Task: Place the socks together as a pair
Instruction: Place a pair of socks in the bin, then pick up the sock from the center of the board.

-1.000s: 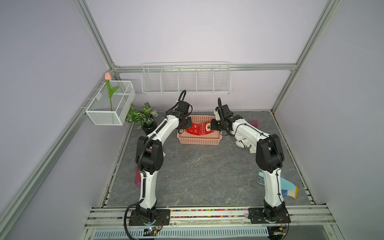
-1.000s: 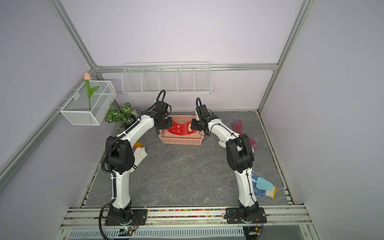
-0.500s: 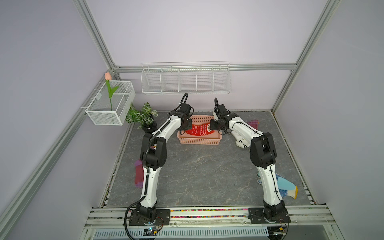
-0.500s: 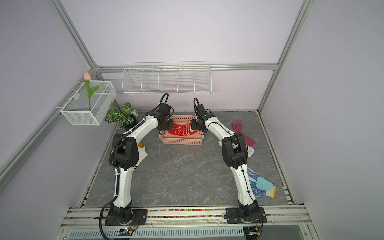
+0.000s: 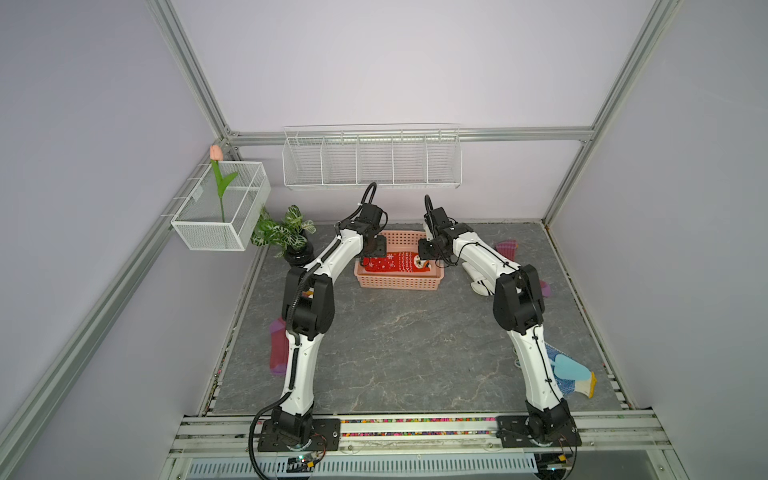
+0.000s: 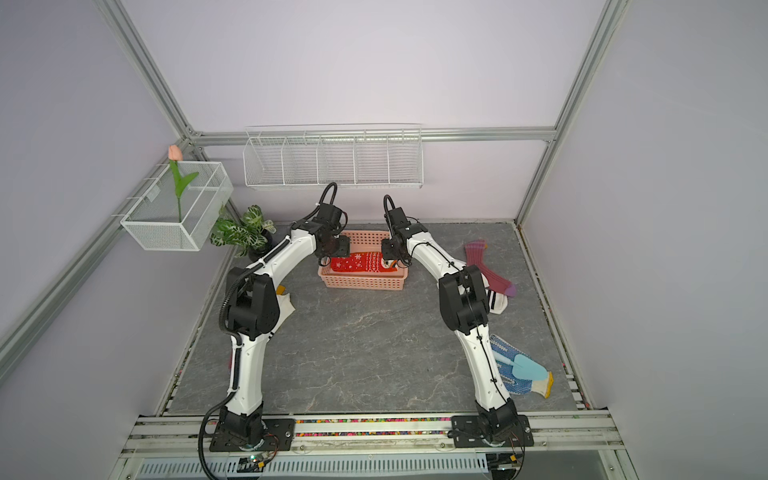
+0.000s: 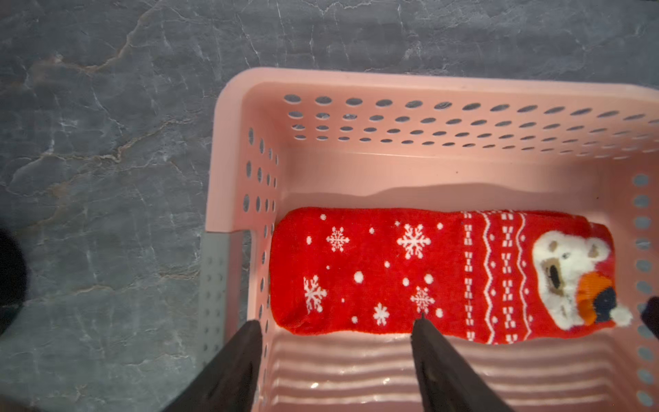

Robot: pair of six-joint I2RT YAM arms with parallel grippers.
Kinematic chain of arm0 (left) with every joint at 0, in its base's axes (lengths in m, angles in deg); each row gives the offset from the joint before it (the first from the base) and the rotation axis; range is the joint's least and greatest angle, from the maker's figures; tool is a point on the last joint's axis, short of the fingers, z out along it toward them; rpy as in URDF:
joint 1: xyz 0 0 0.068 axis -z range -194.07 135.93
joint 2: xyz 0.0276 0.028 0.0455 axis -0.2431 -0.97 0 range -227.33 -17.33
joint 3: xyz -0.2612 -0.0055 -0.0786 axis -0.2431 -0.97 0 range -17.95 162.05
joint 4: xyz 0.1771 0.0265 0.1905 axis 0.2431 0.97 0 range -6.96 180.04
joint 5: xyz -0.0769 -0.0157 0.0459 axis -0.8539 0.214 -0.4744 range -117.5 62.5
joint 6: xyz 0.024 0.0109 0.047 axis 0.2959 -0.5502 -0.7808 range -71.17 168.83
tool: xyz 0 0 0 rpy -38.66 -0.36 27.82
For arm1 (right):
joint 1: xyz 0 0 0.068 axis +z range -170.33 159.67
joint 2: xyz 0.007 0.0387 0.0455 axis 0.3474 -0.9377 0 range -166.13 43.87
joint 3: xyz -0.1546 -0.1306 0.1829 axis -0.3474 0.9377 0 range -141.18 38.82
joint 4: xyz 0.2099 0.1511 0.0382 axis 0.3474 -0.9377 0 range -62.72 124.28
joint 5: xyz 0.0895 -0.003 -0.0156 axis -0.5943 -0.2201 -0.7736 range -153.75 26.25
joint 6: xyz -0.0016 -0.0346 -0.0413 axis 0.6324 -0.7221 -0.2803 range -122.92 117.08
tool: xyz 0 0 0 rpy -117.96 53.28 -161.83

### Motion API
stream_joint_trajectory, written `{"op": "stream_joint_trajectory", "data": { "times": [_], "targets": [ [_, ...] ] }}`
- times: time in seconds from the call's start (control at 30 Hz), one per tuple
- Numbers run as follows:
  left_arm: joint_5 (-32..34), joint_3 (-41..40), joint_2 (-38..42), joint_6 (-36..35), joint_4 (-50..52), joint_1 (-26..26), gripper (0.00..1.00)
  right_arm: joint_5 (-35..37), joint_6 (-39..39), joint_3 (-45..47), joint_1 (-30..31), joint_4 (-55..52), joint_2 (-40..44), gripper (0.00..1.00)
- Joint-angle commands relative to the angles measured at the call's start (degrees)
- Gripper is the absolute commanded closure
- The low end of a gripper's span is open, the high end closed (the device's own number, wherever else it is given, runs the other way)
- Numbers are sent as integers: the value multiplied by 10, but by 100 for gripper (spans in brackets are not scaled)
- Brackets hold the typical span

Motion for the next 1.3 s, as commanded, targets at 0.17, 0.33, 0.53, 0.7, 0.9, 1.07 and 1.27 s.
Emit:
{"op": "stream_joint_trajectory", "data": {
  "times": [0.17, 0.33, 0.53, 0.7, 0.9, 1.07, 1.27],
  "targets": [
    [-6, -16, 106, 14, 21, 11, 31, 20, -14, 46, 11, -3, 116, 53],
    [-7, -97, 207, 37, 28, 20, 31, 11, -1, 199, 12, 83, 261, 54],
    [13, -237, 344, 84, 16, 20, 31, 20, 23, 417, 5, 185, 452, 53],
    [96, -341, 438, 132, 31, 14, 34, 62, 33, 566, -11, 209, 588, 50],
    [72, -456, 494, 168, 8, -74, 43, 110, 44, 738, -27, 256, 721, 44],
    [26, -487, 440, 178, -14, -138, 47, 118, 45, 825, -38, 288, 768, 43],
    [29, -456, 326, 184, -12, -147, 53, 106, 39, 864, -43, 305, 780, 42]
  ]
}}
